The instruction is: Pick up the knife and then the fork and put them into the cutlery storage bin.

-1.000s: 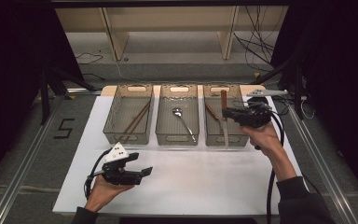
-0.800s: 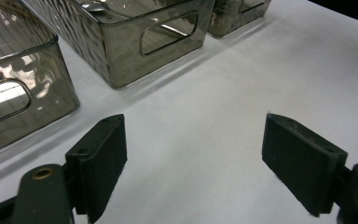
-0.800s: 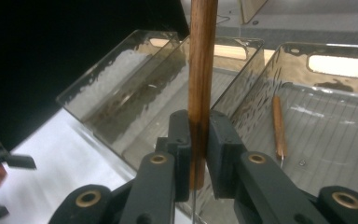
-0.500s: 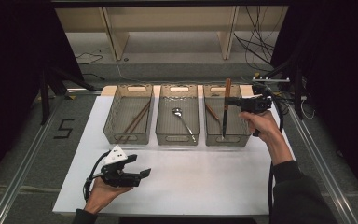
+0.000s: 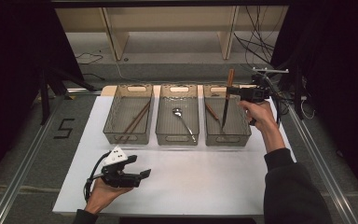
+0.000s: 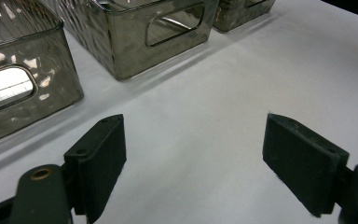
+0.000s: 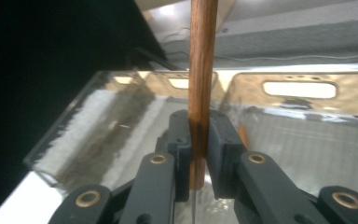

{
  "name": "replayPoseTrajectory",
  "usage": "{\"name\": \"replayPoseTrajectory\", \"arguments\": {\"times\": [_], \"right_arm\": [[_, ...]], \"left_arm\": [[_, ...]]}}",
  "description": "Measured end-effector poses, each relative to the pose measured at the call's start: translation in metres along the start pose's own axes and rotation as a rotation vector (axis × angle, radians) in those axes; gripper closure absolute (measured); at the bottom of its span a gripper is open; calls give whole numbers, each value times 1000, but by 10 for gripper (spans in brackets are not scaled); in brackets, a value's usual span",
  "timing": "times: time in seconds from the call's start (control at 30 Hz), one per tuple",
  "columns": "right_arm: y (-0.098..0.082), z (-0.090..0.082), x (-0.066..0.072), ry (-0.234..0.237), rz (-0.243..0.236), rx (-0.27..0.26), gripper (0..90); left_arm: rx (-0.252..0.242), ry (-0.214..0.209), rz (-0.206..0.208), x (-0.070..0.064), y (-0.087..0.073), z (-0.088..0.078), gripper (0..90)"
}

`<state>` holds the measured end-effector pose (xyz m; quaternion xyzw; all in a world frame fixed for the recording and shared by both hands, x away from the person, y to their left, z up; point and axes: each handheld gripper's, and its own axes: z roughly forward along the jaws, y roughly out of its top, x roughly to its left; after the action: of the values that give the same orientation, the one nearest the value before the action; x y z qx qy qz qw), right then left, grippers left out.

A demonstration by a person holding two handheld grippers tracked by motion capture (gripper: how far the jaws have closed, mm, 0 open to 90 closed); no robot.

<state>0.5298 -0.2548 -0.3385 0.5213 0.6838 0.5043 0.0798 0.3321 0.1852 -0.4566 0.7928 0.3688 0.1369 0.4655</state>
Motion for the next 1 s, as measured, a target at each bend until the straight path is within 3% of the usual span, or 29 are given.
{"name": "replayPoseTrajectory", "arguments": {"times": [0.17, 0.33, 0.63, 1.0], "right_arm": [[-2, 11, -3, -69, 6, 28, 812], [-5, 19, -2, -111, -19, 50, 812], [-11, 33, -3, -130, -18, 91, 811], [-18, 49, -2, -140, -45, 147, 809]], "left_arm": [[2, 6, 5, 0, -1, 0, 205], [-17, 4, 0, 1, -1, -1, 202], [-64, -3, -5, -1, -1, -4, 189], [-76, -2, -11, 0, -1, -4, 164]]}}
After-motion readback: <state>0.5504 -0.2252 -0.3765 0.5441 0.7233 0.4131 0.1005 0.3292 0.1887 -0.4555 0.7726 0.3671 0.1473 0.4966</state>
